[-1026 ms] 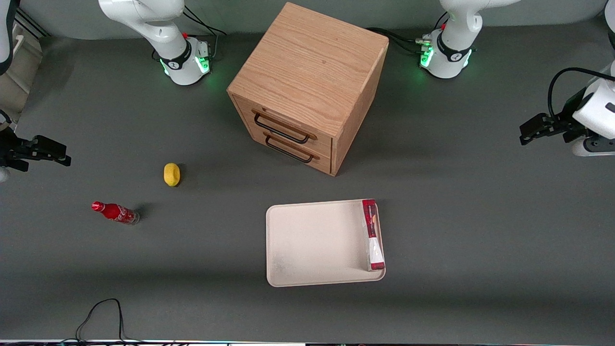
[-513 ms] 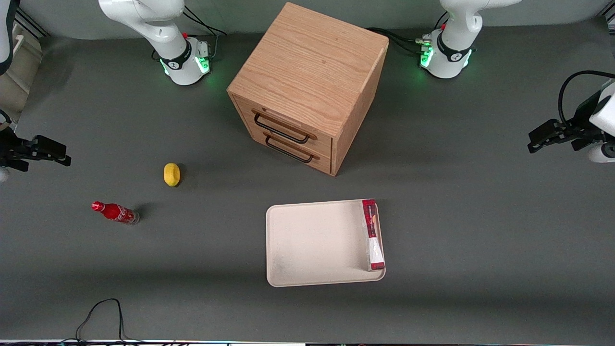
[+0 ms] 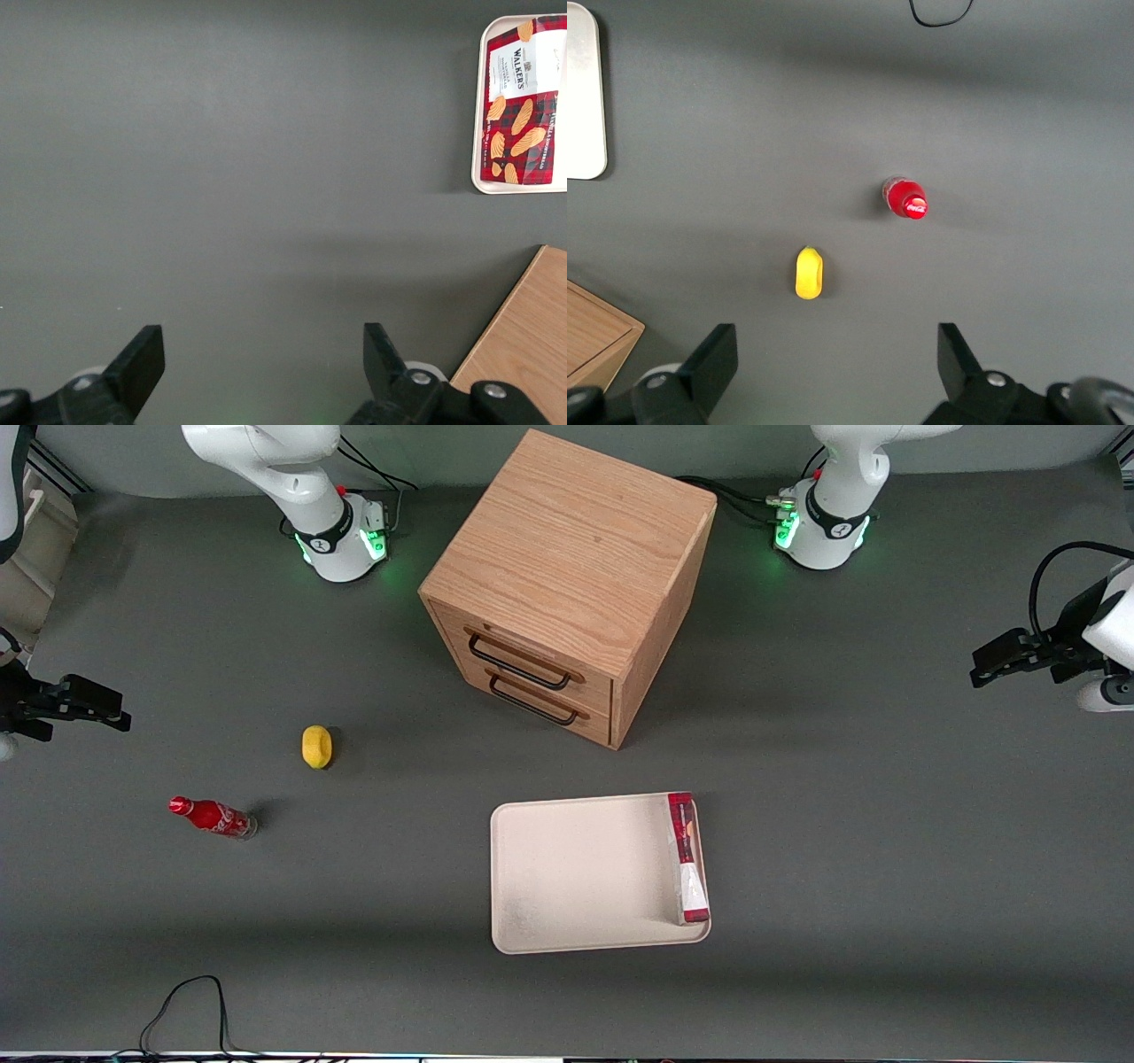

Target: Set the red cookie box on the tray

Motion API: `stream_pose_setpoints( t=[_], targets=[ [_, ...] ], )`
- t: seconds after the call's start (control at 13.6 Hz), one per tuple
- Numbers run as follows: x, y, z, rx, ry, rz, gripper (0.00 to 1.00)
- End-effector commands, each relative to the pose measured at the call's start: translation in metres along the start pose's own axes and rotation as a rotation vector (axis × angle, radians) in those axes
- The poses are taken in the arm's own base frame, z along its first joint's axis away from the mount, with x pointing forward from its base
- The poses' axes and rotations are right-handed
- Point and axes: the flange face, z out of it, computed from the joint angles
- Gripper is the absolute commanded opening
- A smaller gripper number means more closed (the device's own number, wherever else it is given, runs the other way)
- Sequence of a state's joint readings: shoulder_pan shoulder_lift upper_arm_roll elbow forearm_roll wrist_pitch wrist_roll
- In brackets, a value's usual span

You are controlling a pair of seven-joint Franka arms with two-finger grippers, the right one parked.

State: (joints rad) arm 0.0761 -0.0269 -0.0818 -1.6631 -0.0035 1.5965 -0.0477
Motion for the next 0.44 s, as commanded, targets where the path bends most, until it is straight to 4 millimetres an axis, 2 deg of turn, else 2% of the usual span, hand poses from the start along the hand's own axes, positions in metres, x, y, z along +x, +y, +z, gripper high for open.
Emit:
stream_pose_setpoints(
  t=[0.0,0.37],
  targets=[
    [-0.0064,0.0001,-0.0085,-0.006,-0.01,0.019,1.0],
    [-0.0068,0.0024,-0.0069,-0.004,-0.014,0.022,1.0]
  ],
)
